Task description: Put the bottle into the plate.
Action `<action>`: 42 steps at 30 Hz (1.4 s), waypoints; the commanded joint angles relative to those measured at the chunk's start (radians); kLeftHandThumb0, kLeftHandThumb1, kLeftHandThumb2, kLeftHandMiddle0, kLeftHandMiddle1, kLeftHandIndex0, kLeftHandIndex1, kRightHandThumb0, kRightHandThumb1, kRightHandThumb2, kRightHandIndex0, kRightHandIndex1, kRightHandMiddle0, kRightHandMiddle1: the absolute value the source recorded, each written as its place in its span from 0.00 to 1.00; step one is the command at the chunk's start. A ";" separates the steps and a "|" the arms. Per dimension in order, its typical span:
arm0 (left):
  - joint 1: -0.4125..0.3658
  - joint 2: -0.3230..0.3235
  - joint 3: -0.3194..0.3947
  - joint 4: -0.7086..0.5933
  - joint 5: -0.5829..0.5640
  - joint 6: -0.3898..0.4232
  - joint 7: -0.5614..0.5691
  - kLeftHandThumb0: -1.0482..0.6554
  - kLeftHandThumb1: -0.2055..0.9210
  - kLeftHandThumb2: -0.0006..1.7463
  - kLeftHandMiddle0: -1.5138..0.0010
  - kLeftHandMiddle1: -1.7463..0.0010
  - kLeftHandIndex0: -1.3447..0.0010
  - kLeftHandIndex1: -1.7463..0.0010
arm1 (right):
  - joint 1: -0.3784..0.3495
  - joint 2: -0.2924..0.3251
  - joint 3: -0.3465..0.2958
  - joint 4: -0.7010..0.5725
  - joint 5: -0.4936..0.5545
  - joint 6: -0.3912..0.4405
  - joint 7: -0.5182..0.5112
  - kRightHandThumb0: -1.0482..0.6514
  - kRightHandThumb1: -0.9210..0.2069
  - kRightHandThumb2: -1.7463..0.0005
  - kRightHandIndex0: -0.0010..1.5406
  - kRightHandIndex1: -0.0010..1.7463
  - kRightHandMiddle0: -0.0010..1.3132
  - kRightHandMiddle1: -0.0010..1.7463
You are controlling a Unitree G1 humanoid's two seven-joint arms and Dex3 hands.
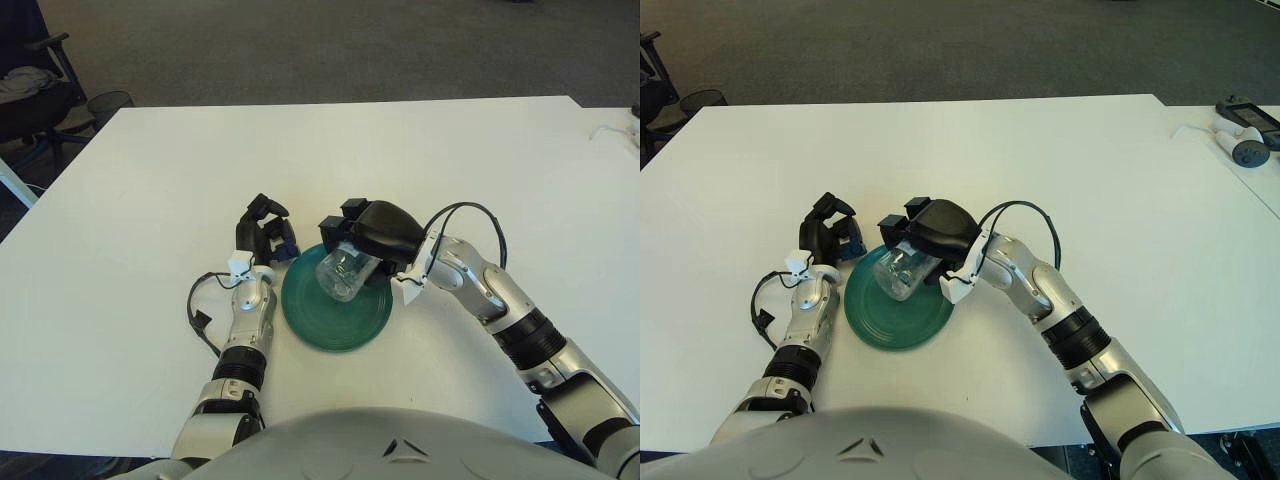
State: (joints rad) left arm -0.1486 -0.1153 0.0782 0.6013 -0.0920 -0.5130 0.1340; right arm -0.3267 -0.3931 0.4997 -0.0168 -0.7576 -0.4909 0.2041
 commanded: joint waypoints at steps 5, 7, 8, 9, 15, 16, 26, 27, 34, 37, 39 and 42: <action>0.078 -0.046 -0.007 0.032 0.014 0.065 0.034 0.27 0.23 0.94 0.15 0.00 0.38 0.00 | 0.001 -0.003 0.006 0.005 0.004 -0.018 0.003 0.62 0.71 0.12 0.51 0.96 0.41 1.00; 0.085 -0.048 -0.013 0.010 0.020 0.081 0.041 0.27 0.23 0.94 0.15 0.00 0.38 0.00 | -0.001 -0.006 0.008 0.004 0.010 -0.027 0.011 0.62 0.71 0.13 0.50 0.96 0.41 1.00; 0.087 -0.050 -0.016 0.001 0.024 0.089 0.047 0.27 0.23 0.94 0.16 0.00 0.38 0.00 | -0.004 -0.009 0.010 0.004 0.012 -0.034 0.015 0.62 0.70 0.13 0.50 0.96 0.40 1.00; 0.088 -0.051 -0.017 -0.007 0.027 0.096 0.051 0.27 0.23 0.94 0.16 0.00 0.38 0.00 | -0.006 -0.011 0.011 0.005 0.013 -0.039 0.018 0.61 0.70 0.13 0.50 0.96 0.40 1.00; 0.096 -0.056 -0.026 -0.035 0.034 0.118 0.071 0.27 0.25 0.92 0.16 0.00 0.40 0.00 | -0.021 -0.020 0.017 0.005 0.008 -0.069 0.038 0.61 0.68 0.15 0.48 0.97 0.39 1.00; 0.098 -0.057 -0.028 -0.039 0.034 0.119 0.073 0.28 0.25 0.92 0.16 0.00 0.40 0.00 | -0.024 -0.022 0.019 0.003 0.002 -0.074 0.040 0.61 0.68 0.15 0.48 0.97 0.39 1.00; 0.100 -0.062 -0.035 -0.043 0.029 0.106 0.079 0.29 0.30 0.88 0.16 0.00 0.44 0.00 | -0.033 -0.027 0.041 -0.019 -0.011 -0.122 0.060 0.61 0.70 0.13 0.49 0.97 0.40 1.00; 0.099 -0.063 -0.036 -0.041 0.031 0.103 0.081 0.30 0.31 0.88 0.16 0.00 0.44 0.00 | -0.036 -0.029 0.044 -0.018 -0.007 -0.133 0.061 0.61 0.70 0.13 0.49 0.98 0.40 1.00; 0.095 -0.057 -0.044 -0.031 0.038 0.111 0.084 0.29 0.29 0.89 0.16 0.00 0.43 0.00 | -0.021 -0.011 0.054 -0.039 0.009 -0.232 0.017 0.61 0.76 0.08 0.52 1.00 0.43 1.00; 0.096 -0.057 -0.044 -0.030 0.033 0.106 0.075 0.29 0.28 0.90 0.15 0.00 0.42 0.00 | -0.014 0.000 0.054 -0.041 0.005 -0.256 -0.001 0.61 0.74 0.09 0.51 1.00 0.42 1.00; 0.095 -0.059 -0.045 -0.028 0.033 0.102 0.074 0.29 0.28 0.90 0.14 0.00 0.42 0.00 | -0.010 0.001 0.050 -0.042 0.003 -0.268 -0.009 0.61 0.74 0.09 0.51 1.00 0.42 1.00; 0.090 -0.059 -0.045 -0.019 0.026 0.085 0.062 0.28 0.26 0.91 0.14 0.00 0.41 0.00 | -0.007 0.006 0.046 -0.043 -0.010 -0.291 -0.034 0.61 0.73 0.10 0.51 1.00 0.41 1.00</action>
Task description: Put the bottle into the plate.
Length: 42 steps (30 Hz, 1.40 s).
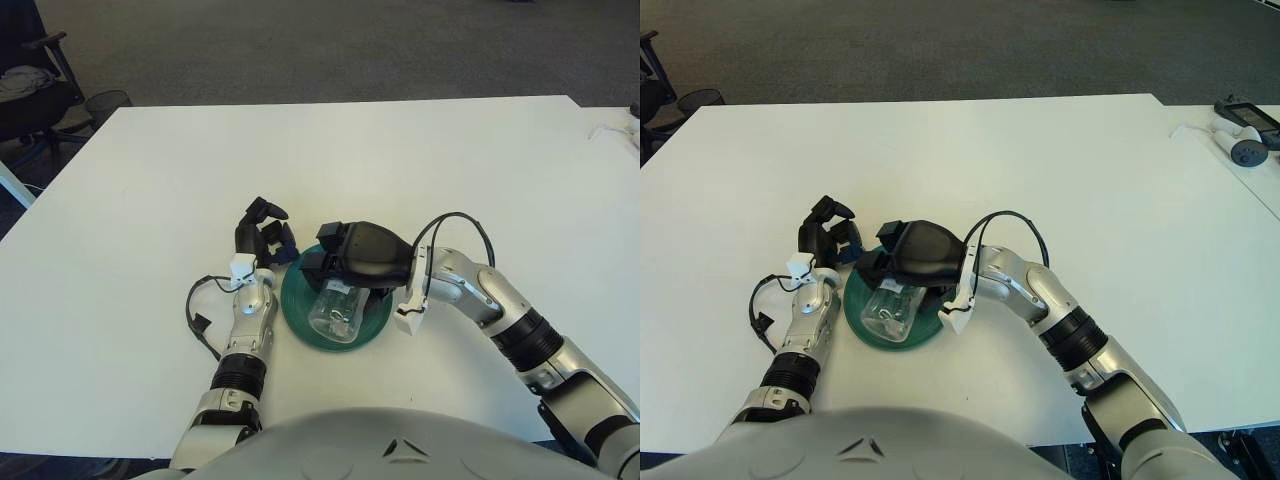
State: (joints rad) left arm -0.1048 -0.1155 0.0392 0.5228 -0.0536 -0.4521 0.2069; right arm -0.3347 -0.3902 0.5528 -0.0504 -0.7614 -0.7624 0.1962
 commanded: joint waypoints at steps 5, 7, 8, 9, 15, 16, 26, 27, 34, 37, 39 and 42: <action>0.038 -0.055 -0.007 0.071 -0.004 0.014 -0.009 0.27 0.24 0.93 0.13 0.00 0.39 0.00 | 0.001 0.009 -0.009 -0.010 -0.010 -0.034 -0.037 0.61 0.71 0.11 0.50 1.00 0.40 1.00; 0.039 -0.056 -0.010 0.067 0.002 0.020 -0.002 0.27 0.23 0.94 0.13 0.00 0.38 0.00 | 0.000 0.008 -0.010 -0.011 -0.010 -0.035 -0.036 0.61 0.71 0.11 0.50 1.00 0.40 1.00; 0.040 -0.057 -0.011 0.064 0.004 0.023 0.000 0.27 0.23 0.94 0.13 0.00 0.38 0.00 | 0.000 0.009 -0.010 -0.012 -0.010 -0.035 -0.036 0.61 0.71 0.11 0.49 1.00 0.39 1.00; 0.042 -0.057 -0.012 0.059 0.006 0.028 0.003 0.27 0.22 0.94 0.13 0.00 0.38 0.00 | -0.001 0.009 -0.010 -0.013 -0.010 -0.034 -0.034 0.61 0.70 0.11 0.49 1.00 0.39 1.00; 0.046 -0.059 -0.013 0.047 0.006 0.039 0.009 0.26 0.22 0.95 0.13 0.00 0.37 0.00 | -0.005 0.013 -0.008 -0.011 -0.017 -0.033 -0.033 0.61 0.69 0.12 0.49 1.00 0.38 1.00; 0.046 -0.058 -0.013 0.046 0.006 0.040 0.009 0.26 0.22 0.95 0.13 0.00 0.37 0.00 | -0.006 0.013 -0.008 -0.011 -0.017 -0.033 -0.033 0.61 0.69 0.12 0.49 1.00 0.38 1.00; 0.053 -0.060 -0.010 0.039 0.001 0.070 0.020 0.27 0.25 0.93 0.15 0.00 0.39 0.00 | 0.010 0.027 -0.025 -0.021 -0.057 -0.013 -0.072 0.61 0.70 0.12 0.48 1.00 0.40 0.99; 0.052 -0.061 -0.009 0.036 0.001 0.079 0.023 0.27 0.25 0.92 0.15 0.00 0.39 0.00 | 0.014 0.030 -0.028 -0.024 -0.063 -0.006 -0.078 0.61 0.70 0.12 0.48 1.00 0.40 0.99; 0.050 -0.054 -0.017 0.016 0.027 0.133 0.059 0.29 0.29 0.89 0.16 0.00 0.43 0.00 | 0.030 0.043 -0.039 -0.046 -0.093 0.040 -0.103 0.61 0.49 0.32 0.37 1.00 0.38 0.87; 0.055 -0.048 -0.027 0.001 0.044 0.144 0.061 0.29 0.30 0.88 0.17 0.00 0.43 0.00 | 0.028 0.019 -0.041 -0.075 -0.098 0.063 -0.057 0.61 0.23 0.53 0.28 0.96 0.20 0.93; 0.062 -0.046 -0.032 -0.009 0.051 0.140 0.061 0.29 0.30 0.88 0.17 0.00 0.44 0.00 | 0.024 0.003 -0.039 -0.092 -0.111 0.074 -0.032 0.46 0.20 0.58 0.19 0.79 0.10 0.80; 0.079 -0.050 -0.036 -0.026 0.055 0.118 0.060 0.30 0.31 0.88 0.17 0.00 0.44 0.00 | 0.011 -0.017 -0.030 -0.115 -0.132 0.091 0.021 0.33 0.15 0.62 0.08 0.52 0.03 0.59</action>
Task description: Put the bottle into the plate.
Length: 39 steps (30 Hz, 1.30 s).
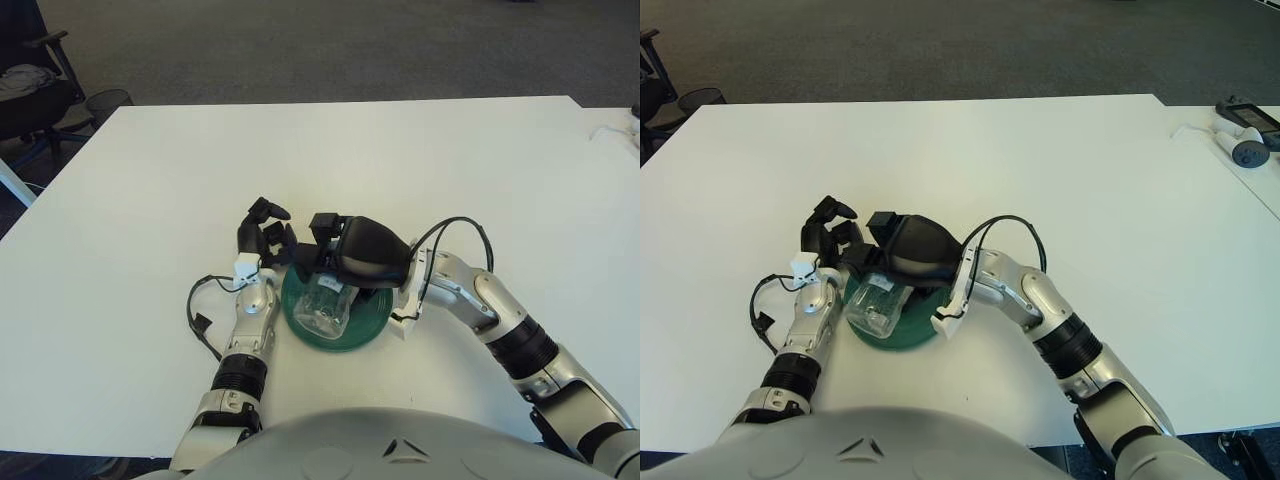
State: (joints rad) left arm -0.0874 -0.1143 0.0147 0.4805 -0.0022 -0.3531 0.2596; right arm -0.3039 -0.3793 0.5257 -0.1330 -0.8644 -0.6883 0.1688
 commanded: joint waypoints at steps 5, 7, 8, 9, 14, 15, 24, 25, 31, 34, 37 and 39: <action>0.094 -0.081 -0.034 -0.012 0.029 -0.013 0.052 0.30 0.33 0.86 0.19 0.00 0.45 0.00 | -0.034 -0.057 -0.004 -0.034 -0.063 0.014 0.070 0.20 0.02 0.67 0.02 0.11 0.00 0.22; 0.096 -0.079 -0.038 -0.014 0.028 -0.013 0.056 0.30 0.33 0.86 0.19 0.00 0.45 0.00 | -0.034 -0.060 -0.004 -0.033 -0.067 0.013 0.067 0.18 0.01 0.67 0.01 0.06 0.00 0.16; 0.096 -0.078 -0.040 -0.015 0.027 -0.013 0.057 0.30 0.33 0.86 0.19 0.00 0.46 0.00 | -0.034 -0.060 -0.003 -0.033 -0.068 0.013 0.066 0.17 0.01 0.66 0.01 0.04 0.00 0.14; 0.097 -0.078 -0.042 -0.016 0.026 -0.012 0.059 0.30 0.33 0.86 0.19 0.00 0.46 0.00 | -0.035 -0.061 -0.002 -0.033 -0.068 0.014 0.065 0.17 0.00 0.66 0.00 0.02 0.00 0.12; 0.099 -0.073 -0.045 -0.019 0.022 -0.012 0.060 0.30 0.33 0.86 0.20 0.00 0.46 0.00 | -0.037 -0.059 0.003 -0.033 -0.071 0.018 0.064 0.16 0.00 0.66 0.00 0.00 0.00 0.10; 0.099 -0.072 -0.045 -0.019 0.021 -0.011 0.059 0.30 0.33 0.86 0.20 0.00 0.46 0.00 | -0.037 -0.057 0.004 -0.033 -0.071 0.020 0.065 0.16 0.00 0.66 0.00 0.00 0.00 0.10; 0.099 -0.067 -0.044 -0.022 0.017 -0.010 0.057 0.30 0.33 0.85 0.20 0.00 0.46 0.00 | -0.041 -0.053 0.010 -0.032 -0.074 0.026 0.065 0.16 0.00 0.66 0.00 0.00 0.00 0.09; 0.099 -0.067 -0.043 -0.022 0.016 -0.010 0.056 0.30 0.33 0.85 0.20 0.00 0.46 0.00 | -0.041 -0.052 0.010 -0.031 -0.074 0.026 0.065 0.16 0.00 0.66 0.00 0.00 0.00 0.09; 0.100 -0.064 -0.043 -0.024 0.014 -0.009 0.055 0.30 0.33 0.85 0.20 0.00 0.46 0.00 | -0.043 -0.050 0.013 -0.032 -0.075 0.030 0.066 0.16 0.00 0.66 0.00 0.00 0.00 0.09; 0.100 -0.063 -0.043 -0.025 0.013 -0.008 0.055 0.30 0.33 0.85 0.20 0.00 0.46 0.00 | -0.044 -0.050 0.015 -0.032 -0.075 0.032 0.066 0.16 0.00 0.66 0.00 0.00 0.00 0.09; 0.101 -0.063 -0.044 -0.026 0.013 -0.008 0.055 0.30 0.33 0.85 0.20 0.00 0.46 0.00 | -0.044 -0.050 0.015 -0.032 -0.075 0.032 0.066 0.16 0.00 0.66 0.00 0.00 0.00 0.09; 0.101 -0.063 -0.044 -0.026 0.013 -0.008 0.055 0.30 0.33 0.85 0.20 0.00 0.46 0.00 | -0.044 -0.050 0.015 -0.032 -0.075 0.032 0.066 0.16 0.00 0.66 0.00 0.00 0.00 0.09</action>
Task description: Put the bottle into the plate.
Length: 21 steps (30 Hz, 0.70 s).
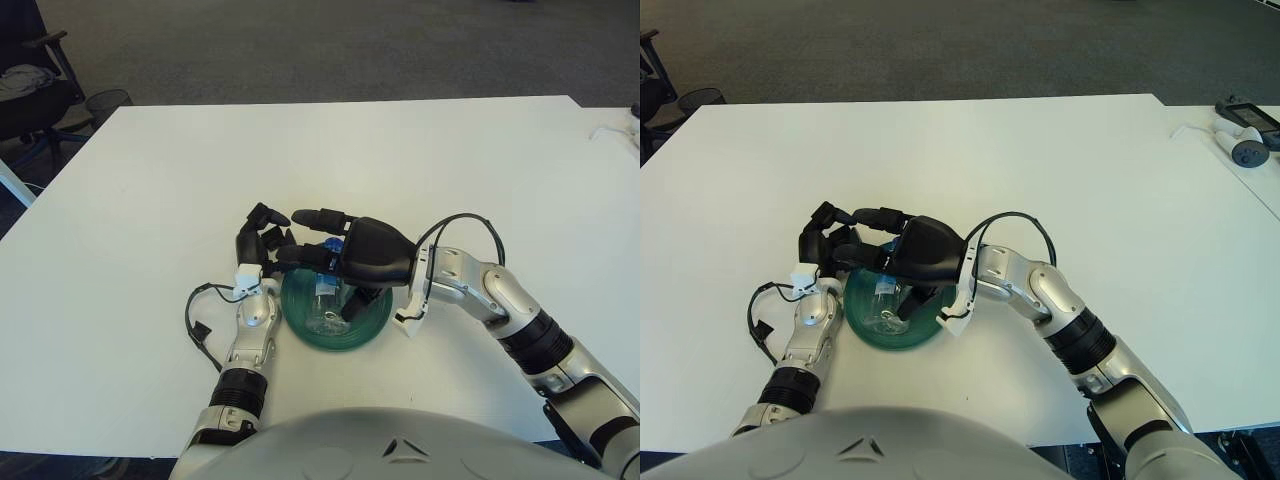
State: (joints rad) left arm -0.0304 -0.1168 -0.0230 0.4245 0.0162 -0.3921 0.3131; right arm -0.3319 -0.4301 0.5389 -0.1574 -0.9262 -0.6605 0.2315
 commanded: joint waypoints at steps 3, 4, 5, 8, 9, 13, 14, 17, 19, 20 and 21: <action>0.045 -0.059 -0.005 0.029 -0.007 0.032 -0.001 0.30 0.33 0.85 0.20 0.00 0.46 0.00 | -0.016 0.004 0.004 -0.008 -0.015 0.006 0.004 0.16 0.00 0.66 0.00 0.00 0.00 0.09; 0.045 -0.058 -0.005 0.028 -0.007 0.032 -0.001 0.30 0.33 0.85 0.20 0.00 0.46 0.00 | -0.016 0.004 0.004 -0.008 -0.016 0.007 0.004 0.16 0.00 0.66 0.00 0.00 0.00 0.09; 0.045 -0.058 -0.005 0.028 -0.008 0.032 -0.001 0.30 0.33 0.85 0.20 0.00 0.46 0.00 | -0.016 0.004 0.004 -0.008 -0.016 0.007 0.004 0.16 0.00 0.66 0.00 0.00 0.00 0.09; 0.045 -0.058 -0.005 0.028 -0.008 0.032 -0.001 0.30 0.33 0.85 0.20 0.00 0.46 0.00 | -0.016 0.004 0.004 -0.008 -0.016 0.007 0.004 0.16 0.00 0.66 0.00 0.00 0.00 0.09; 0.038 -0.030 0.040 0.111 -0.091 0.006 -0.109 0.30 0.33 0.85 0.20 0.00 0.46 0.00 | -0.087 0.009 -0.088 0.056 0.209 0.038 0.038 0.16 0.00 0.66 0.00 0.00 0.00 0.09; 0.004 -0.016 0.088 0.197 -0.184 -0.019 -0.211 0.31 0.34 0.85 0.23 0.00 0.47 0.00 | -0.177 0.028 -0.300 0.125 0.665 0.148 0.084 0.12 0.00 0.62 0.04 0.01 0.00 0.10; -0.006 -0.025 0.084 0.189 -0.175 -0.016 -0.192 0.30 0.33 0.85 0.22 0.00 0.46 0.00 | -0.168 0.029 -0.329 0.116 0.707 0.162 0.076 0.12 0.00 0.63 0.06 0.02 0.00 0.15; -0.047 -0.025 0.104 0.245 -0.185 -0.038 -0.205 0.30 0.32 0.86 0.20 0.00 0.45 0.00 | -0.136 0.054 -0.387 0.102 0.770 0.188 0.025 0.12 0.00 0.65 0.11 0.04 0.00 0.25; -0.058 -0.023 0.108 0.268 -0.187 -0.055 -0.212 0.30 0.32 0.87 0.20 0.00 0.45 0.00 | -0.113 0.094 -0.413 0.085 0.810 0.225 -0.011 0.13 0.00 0.67 0.14 0.05 0.00 0.32; -0.055 -0.022 0.106 0.264 -0.181 -0.058 -0.208 0.30 0.31 0.88 0.19 0.00 0.44 0.00 | -0.097 0.129 -0.426 0.079 0.844 0.254 -0.033 0.13 0.00 0.69 0.16 0.06 0.00 0.36; -0.053 -0.021 0.104 0.260 -0.176 -0.060 -0.206 0.29 0.29 0.89 0.18 0.00 0.43 0.00 | -0.088 0.152 -0.433 0.075 0.867 0.274 -0.045 0.14 0.00 0.72 0.18 0.07 0.00 0.41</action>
State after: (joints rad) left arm -0.0931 -0.1110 0.0230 0.4937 -0.0852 -0.4550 0.1710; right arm -0.3960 -0.4078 0.3499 -0.0902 -0.4651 -0.5723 0.2705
